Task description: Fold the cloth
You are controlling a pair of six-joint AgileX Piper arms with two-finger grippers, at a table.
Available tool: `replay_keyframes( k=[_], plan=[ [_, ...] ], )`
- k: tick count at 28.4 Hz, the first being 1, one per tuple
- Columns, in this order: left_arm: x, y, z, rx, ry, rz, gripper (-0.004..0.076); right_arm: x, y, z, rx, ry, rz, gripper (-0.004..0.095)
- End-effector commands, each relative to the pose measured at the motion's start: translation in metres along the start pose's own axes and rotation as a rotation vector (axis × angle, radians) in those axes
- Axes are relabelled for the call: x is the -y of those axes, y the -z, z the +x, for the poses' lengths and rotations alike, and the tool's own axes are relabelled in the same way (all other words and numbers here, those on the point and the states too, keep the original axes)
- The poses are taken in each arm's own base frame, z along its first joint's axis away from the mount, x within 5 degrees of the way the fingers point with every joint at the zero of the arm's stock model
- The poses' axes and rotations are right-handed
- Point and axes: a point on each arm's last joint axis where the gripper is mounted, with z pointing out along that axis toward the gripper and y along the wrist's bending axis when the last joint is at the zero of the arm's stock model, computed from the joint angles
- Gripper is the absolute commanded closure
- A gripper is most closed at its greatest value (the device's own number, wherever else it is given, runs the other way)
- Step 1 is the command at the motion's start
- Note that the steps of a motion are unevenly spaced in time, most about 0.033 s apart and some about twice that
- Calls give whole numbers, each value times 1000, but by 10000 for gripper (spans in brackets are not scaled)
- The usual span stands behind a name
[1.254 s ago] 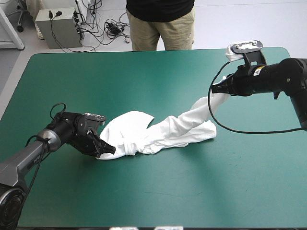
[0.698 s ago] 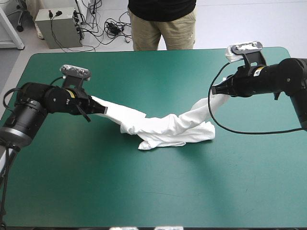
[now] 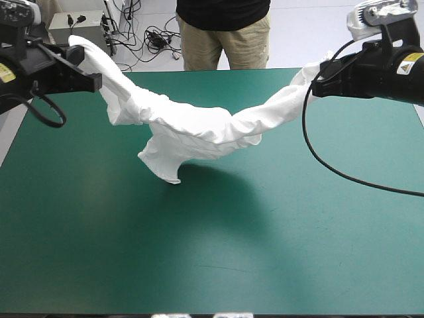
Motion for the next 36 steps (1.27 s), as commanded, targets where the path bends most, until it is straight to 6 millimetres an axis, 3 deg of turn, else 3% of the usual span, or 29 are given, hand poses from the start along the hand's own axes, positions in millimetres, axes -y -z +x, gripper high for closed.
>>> replay_keyframes(
  k=[1,4,7,11,14,17,25,36],
  plan=[
    [6,43,-8,145,4,34,733,-14,45,-4,111,8,-5,924],
    [15,73,10,130,-22,79,733,-27,89,9,181,-15,5,925],
    [19,84,21,87,-35,114,733,-32,107,24,190,-41,16,925],
    [16,84,32,-15,-60,83,733,-30,115,48,155,-82,81,925],
    [16,72,38,-49,-60,72,733,-24,104,67,83,-96,124,925],
    [19,43,52,-120,-59,79,733,-15,78,84,-22,-116,142,925],
    [29,-68,115,-351,-54,95,733,15,-11,110,-104,-155,185,925],
    [34,-213,160,-483,-89,42,733,58,-147,130,-218,-205,214,925]
  ],
)
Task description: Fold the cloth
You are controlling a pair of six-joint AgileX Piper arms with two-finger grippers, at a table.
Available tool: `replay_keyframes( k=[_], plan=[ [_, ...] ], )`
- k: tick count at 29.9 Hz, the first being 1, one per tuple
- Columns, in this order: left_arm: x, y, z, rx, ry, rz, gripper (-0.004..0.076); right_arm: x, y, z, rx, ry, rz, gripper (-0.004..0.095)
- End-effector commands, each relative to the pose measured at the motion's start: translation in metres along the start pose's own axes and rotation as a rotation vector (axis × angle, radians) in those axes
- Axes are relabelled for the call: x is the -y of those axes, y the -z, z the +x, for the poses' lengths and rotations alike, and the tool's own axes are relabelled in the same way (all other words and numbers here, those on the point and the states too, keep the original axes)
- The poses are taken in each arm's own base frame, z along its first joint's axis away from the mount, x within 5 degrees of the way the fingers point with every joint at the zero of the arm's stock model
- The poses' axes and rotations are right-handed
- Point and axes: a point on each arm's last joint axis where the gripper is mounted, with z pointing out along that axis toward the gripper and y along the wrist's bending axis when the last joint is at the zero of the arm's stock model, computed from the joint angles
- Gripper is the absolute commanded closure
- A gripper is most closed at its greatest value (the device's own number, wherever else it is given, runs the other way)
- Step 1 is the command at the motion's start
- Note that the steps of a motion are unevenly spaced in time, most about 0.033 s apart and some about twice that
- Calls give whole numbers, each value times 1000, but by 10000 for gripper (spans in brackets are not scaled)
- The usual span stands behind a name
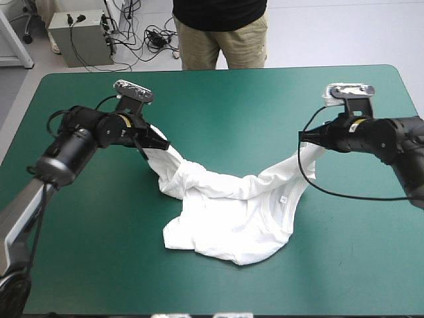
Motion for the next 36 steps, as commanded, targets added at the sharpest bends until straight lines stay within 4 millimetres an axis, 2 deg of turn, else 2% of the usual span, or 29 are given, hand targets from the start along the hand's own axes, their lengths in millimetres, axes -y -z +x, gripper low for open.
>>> replay_keyframes(
  k=[1,6,10,14,17,20,21,23,24,29,36],
  plan=[
    [-2,-21,-17,44,-3,-24,733,3,-29,-15,64,-6,6,925],
    [-4,-58,-22,0,-12,-45,733,9,-77,-11,1,-19,20,925],
    [-7,-70,-32,72,17,-86,733,13,-107,-7,-34,-35,29,924],
    [-10,-78,-36,126,0,-121,724,15,-126,-5,-75,-63,34,896],
    [-9,-84,-35,113,-2,-120,628,15,-132,-7,-86,-67,32,756],
    [-9,-85,-34,99,2,-116,430,14,-131,-13,-80,-65,29,526],
    [-10,-80,-36,113,1,-119,339,14,-130,-15,-81,-64,28,455],
    [-11,-72,-40,124,-4,-127,241,13,-124,-20,-103,-46,28,371],
    [-13,-64,-42,123,0,-135,216,12,-121,-23,-113,-40,30,362],
    [-17,-23,-47,101,11,-155,214,7,-95,-34,-180,-8,24,369],
    [-18,67,-39,211,-5,-144,214,2,-35,-34,-193,38,34,372]
  ],
)
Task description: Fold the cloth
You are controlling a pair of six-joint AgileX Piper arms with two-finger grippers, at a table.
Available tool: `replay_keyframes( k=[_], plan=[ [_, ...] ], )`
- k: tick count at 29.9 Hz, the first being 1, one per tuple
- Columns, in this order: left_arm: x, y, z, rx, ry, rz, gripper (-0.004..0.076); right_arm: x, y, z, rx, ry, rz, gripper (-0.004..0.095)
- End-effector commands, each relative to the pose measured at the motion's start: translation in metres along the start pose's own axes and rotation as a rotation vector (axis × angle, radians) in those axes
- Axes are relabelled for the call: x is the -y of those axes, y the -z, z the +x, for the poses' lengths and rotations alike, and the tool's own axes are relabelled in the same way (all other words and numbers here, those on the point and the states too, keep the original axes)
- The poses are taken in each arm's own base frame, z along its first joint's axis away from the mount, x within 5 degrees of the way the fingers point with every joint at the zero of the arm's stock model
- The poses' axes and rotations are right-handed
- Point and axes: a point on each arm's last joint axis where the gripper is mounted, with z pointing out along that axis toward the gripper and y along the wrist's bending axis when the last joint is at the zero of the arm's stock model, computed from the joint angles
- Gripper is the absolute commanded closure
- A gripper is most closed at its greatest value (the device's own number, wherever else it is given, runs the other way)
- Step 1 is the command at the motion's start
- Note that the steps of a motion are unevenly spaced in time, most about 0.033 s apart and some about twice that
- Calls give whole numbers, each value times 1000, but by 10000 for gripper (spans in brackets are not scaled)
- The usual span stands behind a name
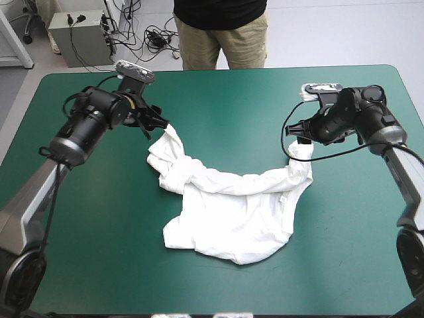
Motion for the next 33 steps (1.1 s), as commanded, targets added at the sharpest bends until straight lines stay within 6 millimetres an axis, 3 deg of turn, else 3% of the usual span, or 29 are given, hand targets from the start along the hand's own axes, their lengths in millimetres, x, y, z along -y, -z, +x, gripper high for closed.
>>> replay_keyframes(
  k=[1,4,7,13,17,21,28,33],
  plan=[
    [-12,74,-6,150,12,-8,214,-4,62,4,114,34,7,371],
    [-16,112,5,150,34,4,214,-7,98,16,168,42,3,372],
    [-14,136,19,105,47,45,214,-9,130,30,213,40,-2,372],
    [9,154,37,8,-17,139,214,-5,170,52,311,28,61,372],
    [25,150,42,-57,-39,183,218,-1,173,58,306,30,96,372],
    [44,137,53,-131,-29,218,269,0,166,62,270,28,99,372],
    [88,99,94,-272,-87,271,290,0,158,64,247,27,100,400],
    [104,77,119,-320,-78,280,290,0,158,64,246,27,100,436]
  ],
)
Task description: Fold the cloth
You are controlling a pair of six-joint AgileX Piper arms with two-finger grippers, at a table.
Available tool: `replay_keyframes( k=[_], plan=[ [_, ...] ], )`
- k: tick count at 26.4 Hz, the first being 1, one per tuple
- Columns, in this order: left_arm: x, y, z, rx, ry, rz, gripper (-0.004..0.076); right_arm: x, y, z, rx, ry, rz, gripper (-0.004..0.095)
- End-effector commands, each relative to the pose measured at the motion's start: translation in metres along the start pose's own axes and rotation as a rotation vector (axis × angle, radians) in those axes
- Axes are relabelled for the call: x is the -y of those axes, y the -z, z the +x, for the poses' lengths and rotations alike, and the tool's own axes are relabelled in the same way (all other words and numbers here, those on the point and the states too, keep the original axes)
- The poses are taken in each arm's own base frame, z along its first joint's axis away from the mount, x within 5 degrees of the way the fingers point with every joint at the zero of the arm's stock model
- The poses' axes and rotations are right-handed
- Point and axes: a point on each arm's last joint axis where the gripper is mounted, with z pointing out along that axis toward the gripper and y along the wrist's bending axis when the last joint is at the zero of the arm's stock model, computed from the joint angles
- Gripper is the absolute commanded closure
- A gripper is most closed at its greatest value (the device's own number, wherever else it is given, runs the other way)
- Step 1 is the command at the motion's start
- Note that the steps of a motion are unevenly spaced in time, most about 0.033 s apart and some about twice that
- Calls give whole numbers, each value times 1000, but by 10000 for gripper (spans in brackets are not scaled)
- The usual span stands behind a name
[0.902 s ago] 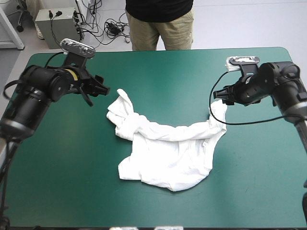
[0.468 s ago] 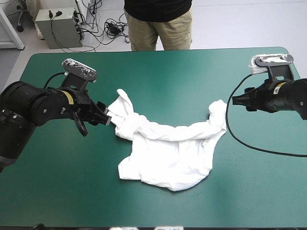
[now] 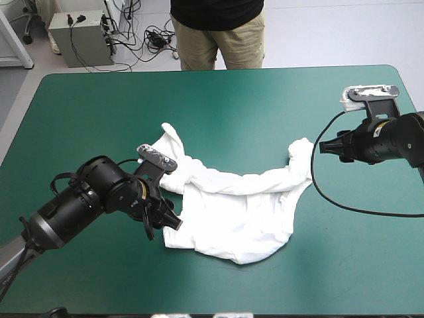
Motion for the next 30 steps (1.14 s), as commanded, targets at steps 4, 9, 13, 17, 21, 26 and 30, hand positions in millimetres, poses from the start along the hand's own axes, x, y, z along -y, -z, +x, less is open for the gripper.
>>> replay_keyframes(
  k=[4,9,13,17,21,26,30],
  plan=[
    [5,-25,13,27,11,13,290,2,14,-4,89,4,8,438],
    [9,-51,19,-50,0,17,290,2,14,-4,89,3,8,438],
    [18,-73,12,-85,-20,70,290,2,14,-4,89,3,8,438],
    [20,-94,8,-131,-31,62,290,2,14,-3,78,-1,8,438],
    [24,-124,9,-220,-39,50,290,1,14,-3,74,-6,5,438],
    [28,-148,11,-300,-34,56,463,1,14,-3,73,-8,0,438],
    [28,-147,10,-294,-42,64,733,-2,5,-4,40,-18,-26,409]
  ],
)
